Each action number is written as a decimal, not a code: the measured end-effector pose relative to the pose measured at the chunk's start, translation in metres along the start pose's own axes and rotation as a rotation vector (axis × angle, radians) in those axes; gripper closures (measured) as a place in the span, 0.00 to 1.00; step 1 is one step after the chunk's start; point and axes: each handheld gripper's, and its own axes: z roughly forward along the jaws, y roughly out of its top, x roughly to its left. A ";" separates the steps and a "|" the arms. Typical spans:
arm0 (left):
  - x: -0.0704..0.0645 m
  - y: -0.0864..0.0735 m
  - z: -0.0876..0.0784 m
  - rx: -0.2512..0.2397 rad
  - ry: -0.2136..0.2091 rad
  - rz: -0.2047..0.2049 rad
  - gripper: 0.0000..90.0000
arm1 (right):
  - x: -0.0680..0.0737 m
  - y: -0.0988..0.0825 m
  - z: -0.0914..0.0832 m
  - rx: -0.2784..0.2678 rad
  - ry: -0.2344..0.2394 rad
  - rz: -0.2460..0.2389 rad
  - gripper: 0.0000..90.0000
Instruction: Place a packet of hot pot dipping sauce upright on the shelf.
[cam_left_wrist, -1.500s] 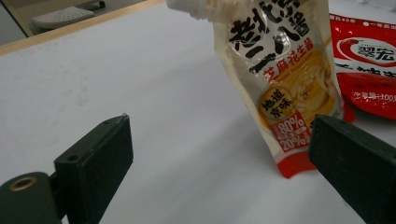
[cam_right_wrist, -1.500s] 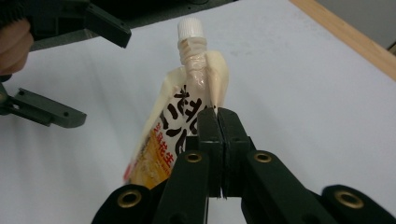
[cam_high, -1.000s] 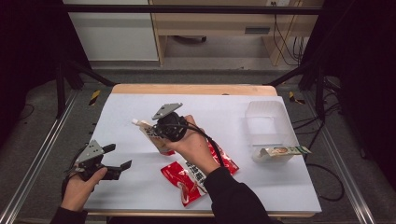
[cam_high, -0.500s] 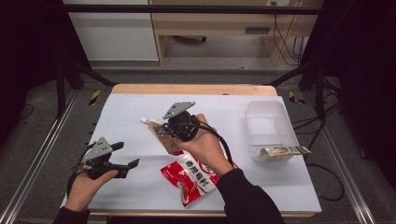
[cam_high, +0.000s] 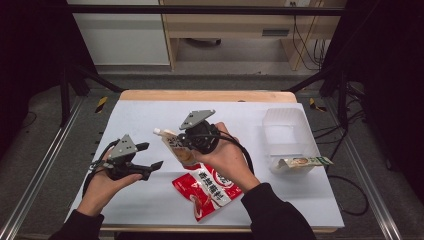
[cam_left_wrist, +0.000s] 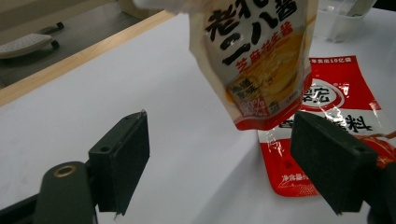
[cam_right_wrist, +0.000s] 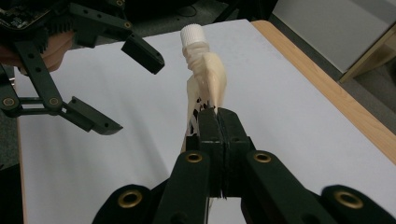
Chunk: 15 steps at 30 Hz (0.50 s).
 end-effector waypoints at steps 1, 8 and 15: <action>0.000 0.005 0.001 0.005 0.001 0.011 0.23 | 0.000 0.000 -0.001 -0.002 0.000 0.000 1.00; 0.001 0.022 0.003 -0.001 -0.021 0.031 0.29 | 0.002 0.000 -0.006 -0.001 0.008 -0.013 1.00; 0.004 0.028 0.004 -0.004 -0.061 0.035 0.37 | 0.004 0.001 -0.011 -0.005 0.012 -0.021 1.00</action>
